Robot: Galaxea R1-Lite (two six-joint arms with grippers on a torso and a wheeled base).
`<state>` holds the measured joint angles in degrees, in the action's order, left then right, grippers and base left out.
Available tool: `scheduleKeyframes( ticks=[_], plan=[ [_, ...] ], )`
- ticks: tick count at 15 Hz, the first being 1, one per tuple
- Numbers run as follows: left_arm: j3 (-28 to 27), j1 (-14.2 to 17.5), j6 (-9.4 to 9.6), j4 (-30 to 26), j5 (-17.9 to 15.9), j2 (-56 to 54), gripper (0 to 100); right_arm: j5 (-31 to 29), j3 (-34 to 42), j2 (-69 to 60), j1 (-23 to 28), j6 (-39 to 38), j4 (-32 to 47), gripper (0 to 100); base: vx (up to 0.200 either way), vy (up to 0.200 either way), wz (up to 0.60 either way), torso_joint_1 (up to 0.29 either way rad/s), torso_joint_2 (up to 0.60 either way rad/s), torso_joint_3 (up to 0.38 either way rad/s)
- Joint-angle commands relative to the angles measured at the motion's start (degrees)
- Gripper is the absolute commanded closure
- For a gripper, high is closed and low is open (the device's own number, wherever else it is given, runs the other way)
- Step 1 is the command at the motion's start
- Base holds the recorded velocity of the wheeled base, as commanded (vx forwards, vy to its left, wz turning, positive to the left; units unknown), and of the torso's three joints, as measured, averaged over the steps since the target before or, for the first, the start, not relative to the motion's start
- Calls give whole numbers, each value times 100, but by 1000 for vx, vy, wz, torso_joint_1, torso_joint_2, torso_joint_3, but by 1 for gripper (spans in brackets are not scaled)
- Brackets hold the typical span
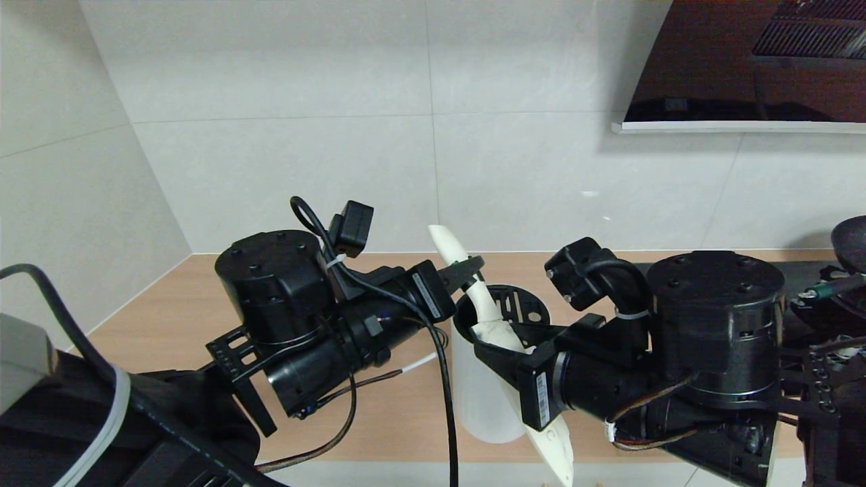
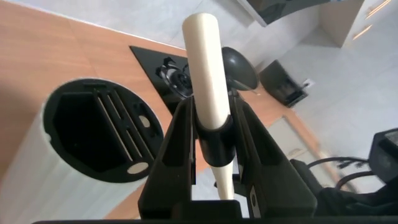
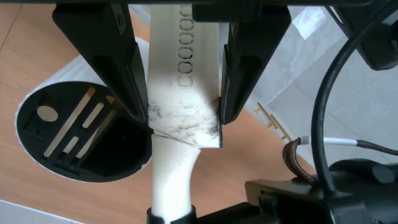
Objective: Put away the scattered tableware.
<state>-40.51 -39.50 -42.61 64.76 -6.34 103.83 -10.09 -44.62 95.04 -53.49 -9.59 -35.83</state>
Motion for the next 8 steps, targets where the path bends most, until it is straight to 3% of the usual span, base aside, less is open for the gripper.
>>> scheduleKeyframes(
  ticks=[1,6,8],
  plan=[
    [-10,-5,15,2,27,-3,100,-1,6,-3,-3,1,-3,0,0,0,0,0,0,0],
    [-27,-5,33,-7,80,-187,100,-1,6,-56,-3,-7,-3,0,0,0,0,0,0,0],
    [-168,-5,244,-148,291,-390,100,-19,6,-231,5,10,-3,0,0,0,0,0,0,0]
  ],
)
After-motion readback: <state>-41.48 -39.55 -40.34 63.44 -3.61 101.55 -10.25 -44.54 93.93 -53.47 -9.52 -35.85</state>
